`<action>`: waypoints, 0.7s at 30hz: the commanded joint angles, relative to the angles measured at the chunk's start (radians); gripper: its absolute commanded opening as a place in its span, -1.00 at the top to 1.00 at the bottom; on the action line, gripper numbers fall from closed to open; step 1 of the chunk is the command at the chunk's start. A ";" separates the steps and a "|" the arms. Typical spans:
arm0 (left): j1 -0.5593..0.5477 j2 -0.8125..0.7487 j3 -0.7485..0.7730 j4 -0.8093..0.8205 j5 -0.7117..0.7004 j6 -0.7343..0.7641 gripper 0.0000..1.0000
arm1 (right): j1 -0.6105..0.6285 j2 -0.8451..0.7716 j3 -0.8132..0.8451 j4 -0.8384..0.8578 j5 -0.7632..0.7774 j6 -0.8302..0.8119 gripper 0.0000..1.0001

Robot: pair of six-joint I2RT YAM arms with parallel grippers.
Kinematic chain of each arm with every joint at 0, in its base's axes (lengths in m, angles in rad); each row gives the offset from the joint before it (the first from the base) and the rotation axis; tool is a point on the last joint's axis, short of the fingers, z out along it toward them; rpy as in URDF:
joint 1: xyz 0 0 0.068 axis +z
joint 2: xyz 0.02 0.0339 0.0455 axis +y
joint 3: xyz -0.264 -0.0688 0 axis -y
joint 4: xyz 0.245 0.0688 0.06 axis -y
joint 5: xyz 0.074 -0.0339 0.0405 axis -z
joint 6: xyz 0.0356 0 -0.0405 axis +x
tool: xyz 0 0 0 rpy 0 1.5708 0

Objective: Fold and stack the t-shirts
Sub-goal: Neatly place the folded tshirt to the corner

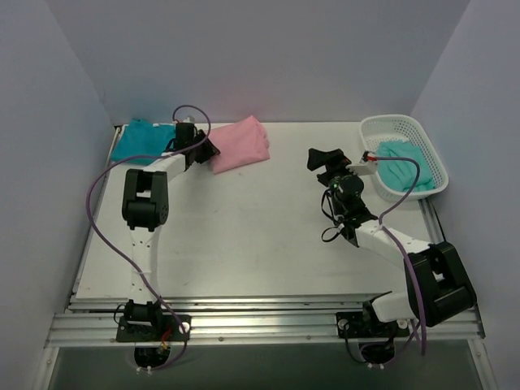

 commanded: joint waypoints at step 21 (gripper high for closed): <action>0.002 0.162 0.438 -0.346 -0.045 0.139 0.95 | -0.060 -0.110 -0.048 0.027 -0.002 0.014 -0.67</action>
